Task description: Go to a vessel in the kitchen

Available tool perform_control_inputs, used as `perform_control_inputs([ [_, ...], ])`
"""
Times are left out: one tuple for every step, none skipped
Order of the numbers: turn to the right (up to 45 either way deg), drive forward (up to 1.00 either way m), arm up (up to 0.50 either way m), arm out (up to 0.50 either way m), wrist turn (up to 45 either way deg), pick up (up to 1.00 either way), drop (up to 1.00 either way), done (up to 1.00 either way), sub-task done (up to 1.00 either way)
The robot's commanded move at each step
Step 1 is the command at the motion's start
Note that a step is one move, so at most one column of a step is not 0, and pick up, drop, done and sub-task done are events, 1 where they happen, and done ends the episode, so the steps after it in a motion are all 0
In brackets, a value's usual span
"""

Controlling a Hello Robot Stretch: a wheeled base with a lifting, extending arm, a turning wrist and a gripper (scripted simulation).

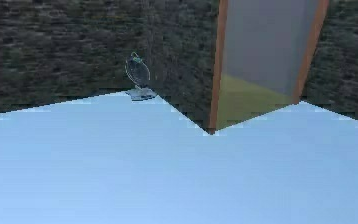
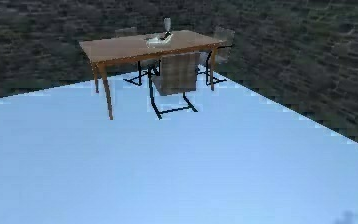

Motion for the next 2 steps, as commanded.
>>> perform_control_inputs([
  [-45.0, 0.0, 0.0, 0.0, 0.0, 0.0, 0.0, 0.0, 0.0],
  [-21.0, 0.0, 0.0, 0.0, 0.0, 0.0, 0.0, 0.0, 0.0],
])
